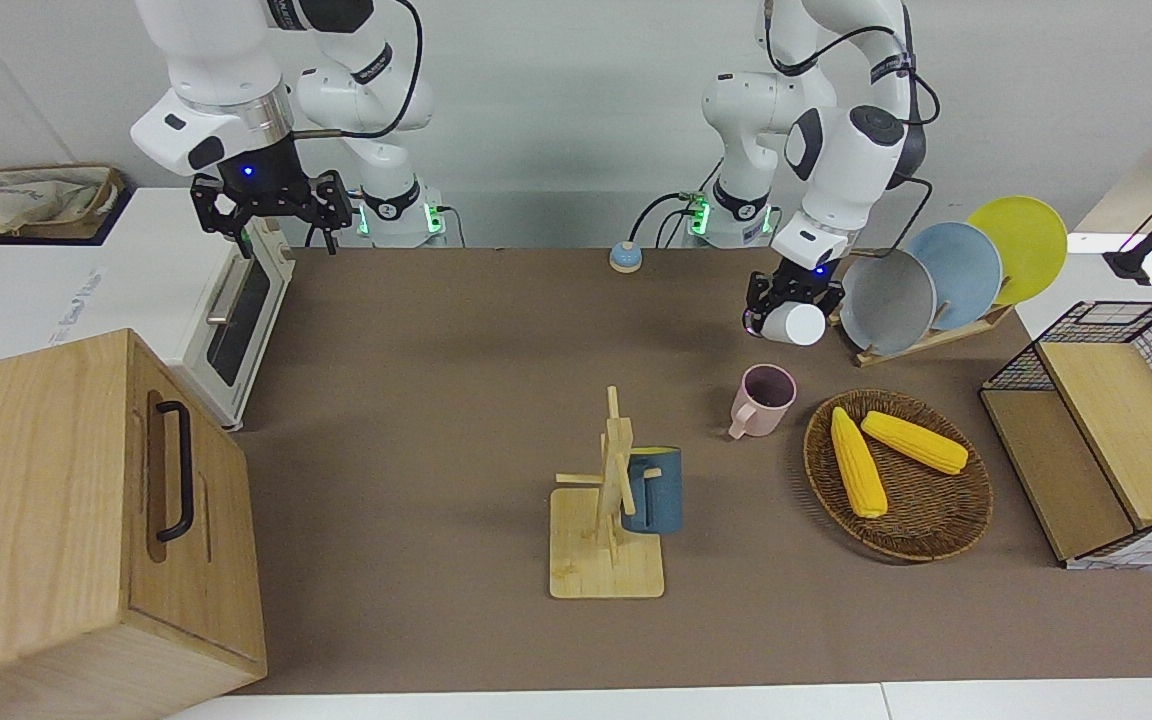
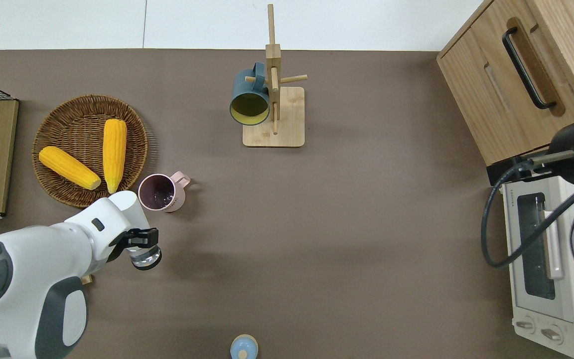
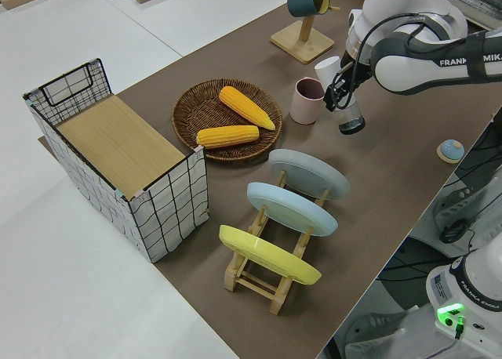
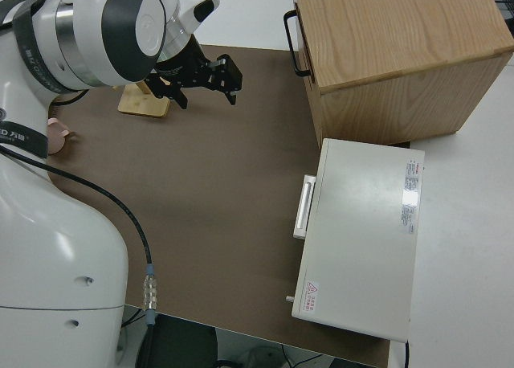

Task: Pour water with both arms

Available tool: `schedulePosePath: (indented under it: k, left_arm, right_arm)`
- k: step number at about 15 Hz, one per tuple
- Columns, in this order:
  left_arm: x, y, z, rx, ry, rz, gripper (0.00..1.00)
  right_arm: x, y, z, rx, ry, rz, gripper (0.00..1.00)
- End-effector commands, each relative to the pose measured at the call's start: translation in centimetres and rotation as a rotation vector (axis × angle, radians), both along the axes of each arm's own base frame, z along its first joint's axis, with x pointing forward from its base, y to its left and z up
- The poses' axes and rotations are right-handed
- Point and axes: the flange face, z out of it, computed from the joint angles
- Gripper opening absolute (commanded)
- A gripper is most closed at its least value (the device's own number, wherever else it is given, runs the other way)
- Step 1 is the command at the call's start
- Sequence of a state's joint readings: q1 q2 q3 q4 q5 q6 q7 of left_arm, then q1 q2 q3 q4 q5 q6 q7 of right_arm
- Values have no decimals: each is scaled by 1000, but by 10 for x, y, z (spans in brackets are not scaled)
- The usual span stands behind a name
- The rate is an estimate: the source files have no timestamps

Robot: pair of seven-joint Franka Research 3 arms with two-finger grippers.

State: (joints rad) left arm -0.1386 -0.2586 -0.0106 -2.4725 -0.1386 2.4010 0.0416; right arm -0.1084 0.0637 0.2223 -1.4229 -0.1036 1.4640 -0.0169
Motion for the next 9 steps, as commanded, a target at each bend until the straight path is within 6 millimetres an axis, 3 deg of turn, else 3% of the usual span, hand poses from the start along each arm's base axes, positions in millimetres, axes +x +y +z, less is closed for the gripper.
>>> schedulePosePath:
  k: [1, 4, 9]
  left_arm:
    - [-22, 5, 3, 1, -118, 24, 0]
    - [-24, 7, 14, -3, -145, 28, 0]
    - [-28, 31, 41, -6, -210, 89, 0]
  right_arm:
    - [-3, 0, 3, 13, 5, 15, 987]
    - [-3, 0, 3, 13, 5, 15, 987]
    - [-3, 0, 3, 13, 5, 15, 987]
